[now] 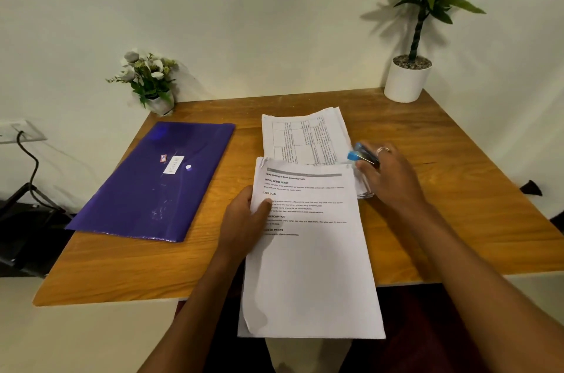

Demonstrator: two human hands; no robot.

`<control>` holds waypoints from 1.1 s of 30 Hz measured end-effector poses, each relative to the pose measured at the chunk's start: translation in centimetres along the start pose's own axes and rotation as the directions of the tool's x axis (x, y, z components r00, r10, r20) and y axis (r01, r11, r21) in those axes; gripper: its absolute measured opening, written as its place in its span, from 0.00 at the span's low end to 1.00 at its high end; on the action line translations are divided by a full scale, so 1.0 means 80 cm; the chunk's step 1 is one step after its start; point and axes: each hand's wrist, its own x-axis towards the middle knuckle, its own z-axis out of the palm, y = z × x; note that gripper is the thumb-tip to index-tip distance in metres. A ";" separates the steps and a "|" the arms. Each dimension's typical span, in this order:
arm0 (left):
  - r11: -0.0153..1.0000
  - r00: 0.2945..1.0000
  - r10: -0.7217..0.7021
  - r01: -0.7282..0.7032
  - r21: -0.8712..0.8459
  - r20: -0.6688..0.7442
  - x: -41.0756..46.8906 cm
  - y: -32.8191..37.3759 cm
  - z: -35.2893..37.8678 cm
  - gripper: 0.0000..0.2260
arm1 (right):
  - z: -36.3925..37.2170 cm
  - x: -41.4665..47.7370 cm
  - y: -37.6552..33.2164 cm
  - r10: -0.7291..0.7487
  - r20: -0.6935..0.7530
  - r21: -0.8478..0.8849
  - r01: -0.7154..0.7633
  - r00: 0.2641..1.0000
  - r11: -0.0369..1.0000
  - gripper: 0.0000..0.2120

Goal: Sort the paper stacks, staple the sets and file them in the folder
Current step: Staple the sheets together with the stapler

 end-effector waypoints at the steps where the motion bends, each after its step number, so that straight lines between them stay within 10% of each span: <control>1: 0.999 1.000 -0.018 0.019 -0.041 0.017 -0.002 0.001 -0.003 0.13 | 0.002 -0.006 0.014 0.044 -0.046 -0.012 -0.044 0.998 0.999 0.24; 11: 0.959 0.995 -0.098 0.087 -0.268 -0.026 0.009 0.029 -0.014 0.11 | 0.017 -0.006 0.063 0.173 -0.228 -0.336 -0.244 0.958 0.910 0.19; 22: 0.861 0.937 -0.343 0.339 -0.381 0.058 0.149 0.064 0.026 0.11 | 0.022 -0.012 0.058 -0.354 -0.190 -0.336 0.278 0.916 0.900 0.15; 33: 0.995 0.993 -0.101 0.101 0.002 -0.069 0.180 0.059 0.033 0.19 | 0.032 -0.007 0.067 -0.349 -0.137 -0.178 0.323 0.927 0.929 0.13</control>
